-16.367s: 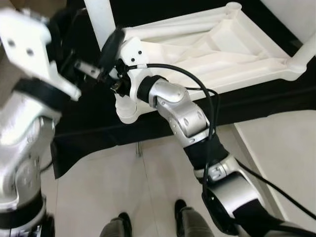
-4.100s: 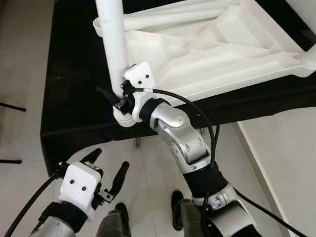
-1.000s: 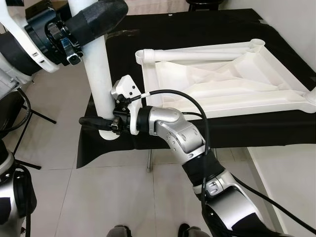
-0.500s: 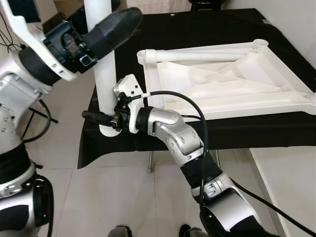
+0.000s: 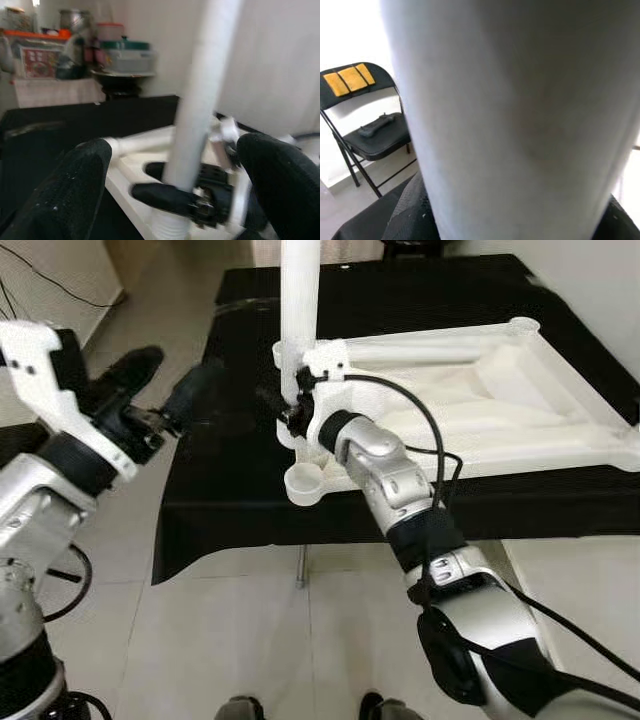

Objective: Building children table

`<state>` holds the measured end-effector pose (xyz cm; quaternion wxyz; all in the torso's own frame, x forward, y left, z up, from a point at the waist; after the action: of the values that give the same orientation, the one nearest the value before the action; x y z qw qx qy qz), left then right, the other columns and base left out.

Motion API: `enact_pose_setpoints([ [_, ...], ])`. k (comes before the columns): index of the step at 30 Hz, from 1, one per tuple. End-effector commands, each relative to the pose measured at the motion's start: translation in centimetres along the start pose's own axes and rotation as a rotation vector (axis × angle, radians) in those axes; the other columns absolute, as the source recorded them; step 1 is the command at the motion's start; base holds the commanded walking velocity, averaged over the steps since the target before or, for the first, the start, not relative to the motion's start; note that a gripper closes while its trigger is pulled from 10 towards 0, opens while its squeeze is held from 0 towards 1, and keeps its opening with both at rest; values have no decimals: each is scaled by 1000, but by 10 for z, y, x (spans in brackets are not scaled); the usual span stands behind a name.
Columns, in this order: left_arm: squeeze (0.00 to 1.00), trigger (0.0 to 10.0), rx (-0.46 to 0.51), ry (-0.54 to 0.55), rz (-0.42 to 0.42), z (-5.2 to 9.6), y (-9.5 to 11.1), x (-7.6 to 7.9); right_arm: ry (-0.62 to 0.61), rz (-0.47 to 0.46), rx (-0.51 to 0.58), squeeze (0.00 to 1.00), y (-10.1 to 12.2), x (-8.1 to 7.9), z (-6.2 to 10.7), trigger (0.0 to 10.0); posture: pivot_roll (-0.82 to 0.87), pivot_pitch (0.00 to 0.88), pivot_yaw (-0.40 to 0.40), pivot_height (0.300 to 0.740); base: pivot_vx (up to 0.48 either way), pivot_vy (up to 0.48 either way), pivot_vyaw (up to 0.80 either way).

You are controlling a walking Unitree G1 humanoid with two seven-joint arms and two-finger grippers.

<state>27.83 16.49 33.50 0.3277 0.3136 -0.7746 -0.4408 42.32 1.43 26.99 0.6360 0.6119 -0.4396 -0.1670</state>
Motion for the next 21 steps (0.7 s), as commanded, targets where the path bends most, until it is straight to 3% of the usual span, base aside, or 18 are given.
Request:
enact_pose_setpoints([
  [1,1000,10000,-40,48,-11,7,-14,-1,-10,15,29,0,8,3,-2,0,118,255,9,740,0,0,0],
  [2,1000,10000,-91,98,12,18,-37,0,4,3,39,0,9,3,-3,0,124,273,11,740,0,0,0],
  [4,1000,10000,-91,98,12,18,-37,0,4,3,39,0,9,3,-3,0,124,273,11,740,0,0,0],
  [5,1000,10000,-168,150,14,32,-63,4,52,-7,69,0,13,-2,-4,5294,124,291,15,740,0,0,0],
  [6,1000,10000,-168,150,14,32,-63,4,52,-7,69,0,13,-2,-4,5294,124,291,15,740,0,0,0],
  [7,4,10000,-257,189,20,48,-89,9,132,-22,108,0,19,-10,-3,10000,120,306,17,740,0,0,0],
  [8,4,10000,-257,189,20,48,-89,9,132,-22,108,0,19,-10,-3,10000,120,306,17,740,0,0,0],
  [9,0,10000,-361,231,12,68,-117,15,218,-31,154,0,25,-19,-2,10000,119,324,17,740,0,0,0],
  [10,0,10000,-361,231,12,68,-117,15,218,-31,154,0,25,-19,-2,10000,119,324,17,740,0,0,0],
  [11,0,10000,-469,287,-67,95,-145,23,358,-34,218,0,32,-32,5,10000,114,350,15,740,0,0,0],
  [16,0,10000,-420,338,-130,98,-137,19,443,-17,252,0,34,-40,13,10000,118,367,13,740,0,0,0],
  [21,0,10000,-378,352,-132,100,-131,19,494,-11,273,0,34,-45,17,10000,120,379,17,740,0,0,0],
])
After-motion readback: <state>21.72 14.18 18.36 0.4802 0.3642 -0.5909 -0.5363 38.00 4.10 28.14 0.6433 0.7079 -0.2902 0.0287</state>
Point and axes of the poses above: a point about 5 cm out from each wrist's last joint towards the gripper, its own z axis pointing back from the gripper into the wrist, its own y axis along the axis of the wrist's last joint, x = y × z, the point moved 5 cm from there along -z, pointing out of the wrist towards the gripper, and after that the axes turned 14 degrees about z, right-handed, at the moved point
